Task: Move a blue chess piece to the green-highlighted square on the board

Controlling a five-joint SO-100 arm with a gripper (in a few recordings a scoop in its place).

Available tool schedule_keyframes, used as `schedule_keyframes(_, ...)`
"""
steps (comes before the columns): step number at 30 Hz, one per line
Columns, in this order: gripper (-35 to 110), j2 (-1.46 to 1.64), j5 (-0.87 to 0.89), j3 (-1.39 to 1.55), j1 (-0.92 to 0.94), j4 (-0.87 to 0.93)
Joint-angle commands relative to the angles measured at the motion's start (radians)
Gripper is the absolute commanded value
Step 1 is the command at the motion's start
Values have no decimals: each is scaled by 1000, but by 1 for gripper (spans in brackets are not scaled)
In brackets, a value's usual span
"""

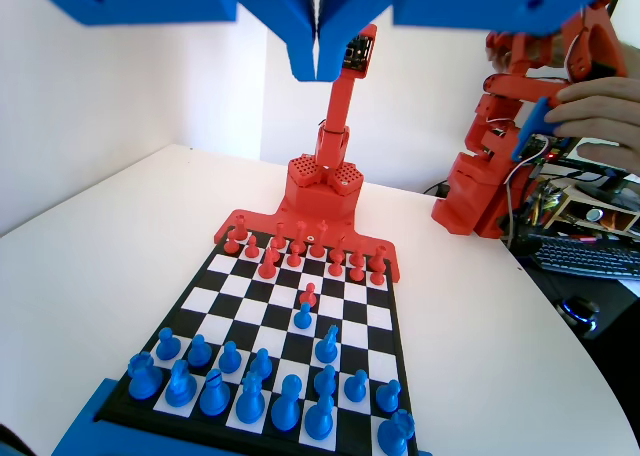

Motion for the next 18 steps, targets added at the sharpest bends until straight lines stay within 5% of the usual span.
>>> schedule_keyframes(1,3,3,-2,2,-6,-3)
schedule_keyframes(11,1,-144,-48,-176,-74,41)
schedule_keyframes(18,1,-356,-281,-387,-117,245)
